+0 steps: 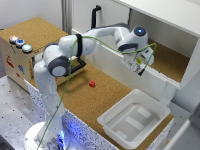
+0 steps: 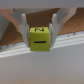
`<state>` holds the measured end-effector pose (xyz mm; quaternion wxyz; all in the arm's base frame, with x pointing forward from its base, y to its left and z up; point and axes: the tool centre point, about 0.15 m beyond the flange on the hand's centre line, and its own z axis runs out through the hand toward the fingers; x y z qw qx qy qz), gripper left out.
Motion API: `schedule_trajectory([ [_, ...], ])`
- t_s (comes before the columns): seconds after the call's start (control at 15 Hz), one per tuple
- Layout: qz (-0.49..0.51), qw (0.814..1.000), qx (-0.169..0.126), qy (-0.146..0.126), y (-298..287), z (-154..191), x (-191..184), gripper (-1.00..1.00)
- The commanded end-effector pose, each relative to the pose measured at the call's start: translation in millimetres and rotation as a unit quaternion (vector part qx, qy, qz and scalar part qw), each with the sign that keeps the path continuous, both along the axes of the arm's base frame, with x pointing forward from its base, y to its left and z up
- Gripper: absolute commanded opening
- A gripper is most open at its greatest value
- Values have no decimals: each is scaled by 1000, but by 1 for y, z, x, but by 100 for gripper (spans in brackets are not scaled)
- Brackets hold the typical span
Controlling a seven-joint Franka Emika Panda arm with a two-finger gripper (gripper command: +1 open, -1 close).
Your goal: Store the yellow block in the drawer
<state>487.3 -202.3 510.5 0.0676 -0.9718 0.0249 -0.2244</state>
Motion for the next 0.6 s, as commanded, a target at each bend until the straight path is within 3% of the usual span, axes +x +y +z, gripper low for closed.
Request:
schedule_trajectory([
  [0.0,14,995,-80,-50,110,-19,-61,-100],
  [0.27,114,990,-80,-39,191,-34,-76,-100],
  [0.53,226,971,-79,-25,267,-45,-88,-100],
])
